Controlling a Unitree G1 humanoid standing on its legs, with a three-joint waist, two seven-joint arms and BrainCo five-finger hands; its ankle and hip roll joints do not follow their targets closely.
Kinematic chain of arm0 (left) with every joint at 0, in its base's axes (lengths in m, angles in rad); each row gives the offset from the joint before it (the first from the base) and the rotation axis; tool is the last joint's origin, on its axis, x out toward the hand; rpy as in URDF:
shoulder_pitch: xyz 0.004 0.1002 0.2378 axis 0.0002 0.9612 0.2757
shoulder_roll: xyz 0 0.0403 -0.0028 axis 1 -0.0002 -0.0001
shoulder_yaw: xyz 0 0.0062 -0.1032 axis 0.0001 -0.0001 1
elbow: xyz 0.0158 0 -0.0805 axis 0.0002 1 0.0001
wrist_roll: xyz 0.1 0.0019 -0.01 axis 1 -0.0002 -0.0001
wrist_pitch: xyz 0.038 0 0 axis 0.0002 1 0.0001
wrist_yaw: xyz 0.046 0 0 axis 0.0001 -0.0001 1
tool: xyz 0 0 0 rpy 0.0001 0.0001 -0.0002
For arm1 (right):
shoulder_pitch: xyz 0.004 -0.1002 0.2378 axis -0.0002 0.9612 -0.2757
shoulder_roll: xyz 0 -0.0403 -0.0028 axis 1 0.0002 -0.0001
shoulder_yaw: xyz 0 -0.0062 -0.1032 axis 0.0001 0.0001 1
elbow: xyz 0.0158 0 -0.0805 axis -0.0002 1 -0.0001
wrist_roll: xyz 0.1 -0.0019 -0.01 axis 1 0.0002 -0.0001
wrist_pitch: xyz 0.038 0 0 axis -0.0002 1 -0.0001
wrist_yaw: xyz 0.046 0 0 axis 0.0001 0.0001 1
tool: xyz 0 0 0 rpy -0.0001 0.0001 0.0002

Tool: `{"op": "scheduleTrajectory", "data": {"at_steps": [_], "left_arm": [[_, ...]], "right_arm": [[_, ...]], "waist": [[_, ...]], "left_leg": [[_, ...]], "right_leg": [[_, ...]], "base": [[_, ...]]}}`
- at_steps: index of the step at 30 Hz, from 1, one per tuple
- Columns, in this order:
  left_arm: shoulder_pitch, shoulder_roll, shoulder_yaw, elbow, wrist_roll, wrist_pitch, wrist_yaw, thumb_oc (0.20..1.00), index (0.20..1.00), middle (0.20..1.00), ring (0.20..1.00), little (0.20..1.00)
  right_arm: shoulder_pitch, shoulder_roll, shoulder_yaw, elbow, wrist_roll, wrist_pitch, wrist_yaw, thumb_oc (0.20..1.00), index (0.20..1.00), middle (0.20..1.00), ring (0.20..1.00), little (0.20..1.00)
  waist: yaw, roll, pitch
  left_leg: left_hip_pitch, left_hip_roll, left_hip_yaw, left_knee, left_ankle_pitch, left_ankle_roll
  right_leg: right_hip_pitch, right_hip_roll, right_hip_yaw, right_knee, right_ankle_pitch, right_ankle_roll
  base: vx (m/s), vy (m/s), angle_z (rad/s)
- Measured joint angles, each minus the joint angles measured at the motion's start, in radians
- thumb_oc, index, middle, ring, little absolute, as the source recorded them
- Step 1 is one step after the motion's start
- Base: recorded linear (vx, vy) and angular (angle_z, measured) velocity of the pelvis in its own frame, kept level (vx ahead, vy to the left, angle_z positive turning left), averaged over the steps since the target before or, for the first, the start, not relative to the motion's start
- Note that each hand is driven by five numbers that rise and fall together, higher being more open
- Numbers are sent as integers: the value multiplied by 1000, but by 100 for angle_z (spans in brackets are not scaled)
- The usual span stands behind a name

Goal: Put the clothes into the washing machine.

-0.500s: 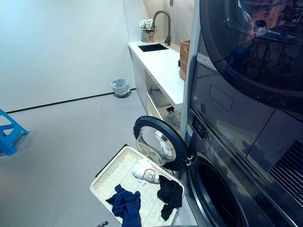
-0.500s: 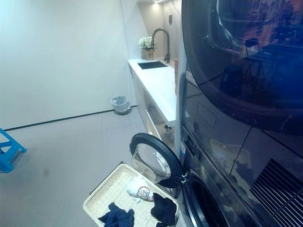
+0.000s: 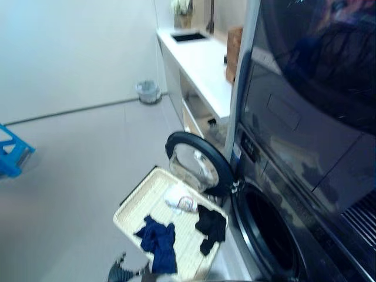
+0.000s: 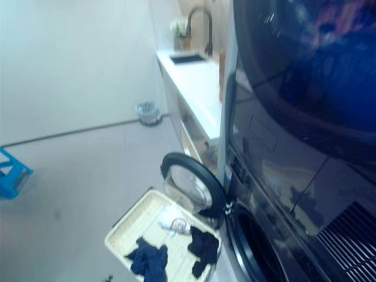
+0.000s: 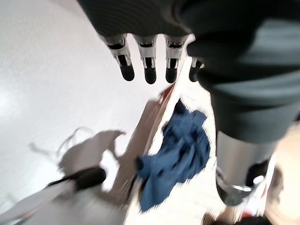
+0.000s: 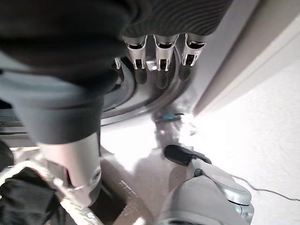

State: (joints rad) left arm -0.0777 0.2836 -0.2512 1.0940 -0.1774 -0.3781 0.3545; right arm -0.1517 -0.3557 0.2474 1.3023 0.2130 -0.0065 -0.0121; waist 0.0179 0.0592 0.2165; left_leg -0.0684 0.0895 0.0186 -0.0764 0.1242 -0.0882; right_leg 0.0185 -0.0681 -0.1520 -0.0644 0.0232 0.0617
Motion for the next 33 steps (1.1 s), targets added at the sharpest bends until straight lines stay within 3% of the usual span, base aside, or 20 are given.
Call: {"op": "scheduleTrajectory", "data": {"at_steps": [2,6,7,9,10,12,16,18,21,28,33], "left_arm": [[-104,7,10,-63,6,-61,126,1000,1000,1000,1000,1000],[-251,55,3,-173,82,-115,311,1000,1000,1000,1000,1000],[-302,79,-7,-188,139,-124,382,1000,1000,1000,1000,1000],[-342,87,-3,-187,187,-123,426,1000,1000,1000,1000,1000],[-367,123,-63,-211,266,-117,502,1000,1000,1000,1000,1000],[-433,170,-120,-216,364,-106,539,1000,1000,1000,1000,1000],[-522,206,-164,-215,440,-77,552,1000,1000,1000,1000,1000],[-612,281,-253,-243,493,-58,558,1000,1000,1000,1000,1000],[-681,301,-290,-234,528,-32,552,1000,1000,1000,1000,1000],[-728,336,-394,-170,615,17,417,1000,1000,1000,1000,1000],[-764,394,-453,-158,626,68,303,1000,1000,1000,1000,1000]], "right_arm": [[-95,-8,0,-1,25,-10,-12,1000,1000,1000,1000,1000],[-203,-8,21,-28,55,-31,-37,1000,1000,1000,1000,1000],[-249,-11,27,-23,57,-30,-44,1000,1000,1000,1000,1000],[-270,-9,29,-23,61,-29,-48,1000,1000,1000,1000,1000],[-295,-21,40,-17,82,-30,-49,1000,1000,1000,1000,1000],[-338,-44,40,-18,101,-31,-49,1000,1000,1000,1000,1000],[-375,-73,39,-23,129,-40,-48,1000,1000,1000,1000,1000],[-400,-105,45,-67,136,-78,-33,1000,1000,1000,1000,1000],[-420,-109,48,-95,154,-107,-30,1000,1000,1000,1000,1000],[-463,-131,81,-144,167,-165,-27,1000,1000,1000,1000,1000],[-506,-162,93,-190,174,-166,-23,1000,1000,1000,1000,1000]], "waist": [[3,19,89],[27,27,192],[31,36,240],[28,36,274],[31,35,281],[29,35,307],[28,28,315],[24,18,317],[20,2,326],[-8,-6,327],[-31,-14,325]], "left_leg": [[-74,-2,-17,-5,38,6],[-163,2,-24,-3,66,1],[-192,5,-30,-6,77,-1],[-191,6,-27,-11,84,4],[-229,5,-24,-6,83,2],[-274,1,-22,-10,103,11],[-321,-5,-19,-10,113,17],[-422,-12,-20,34,104,8],[-508,-20,-23,77,108,10],[-641,-31,-36,163,98,-5],[-751,-25,-48,218,87,-10]], "right_leg": [[-62,3,-7,-13,37,-1],[-154,12,-17,-4,58,1],[-187,16,-19,4,66,-3],[-191,15,-19,7,70,-2],[-242,12,-11,39,59,0],[-304,13,-6,64,61,2],[-376,5,4,105,54,2],[-517,-11,8,236,-8,5],[-647,-27,13,375,-54,-10],[-823,-49,23,562,-126,-27],[-938,-42,32,614,-125,-46]], "base": [[-171,-21,13],[-111,16,2],[-115,39,-2],[-122,32,-3],[-87,17,-8],[-63,15,-9],[-45,13,-6],[-36,2,1],[-26,11,10],[-4,-1,8],[-6,2,-2]]}}
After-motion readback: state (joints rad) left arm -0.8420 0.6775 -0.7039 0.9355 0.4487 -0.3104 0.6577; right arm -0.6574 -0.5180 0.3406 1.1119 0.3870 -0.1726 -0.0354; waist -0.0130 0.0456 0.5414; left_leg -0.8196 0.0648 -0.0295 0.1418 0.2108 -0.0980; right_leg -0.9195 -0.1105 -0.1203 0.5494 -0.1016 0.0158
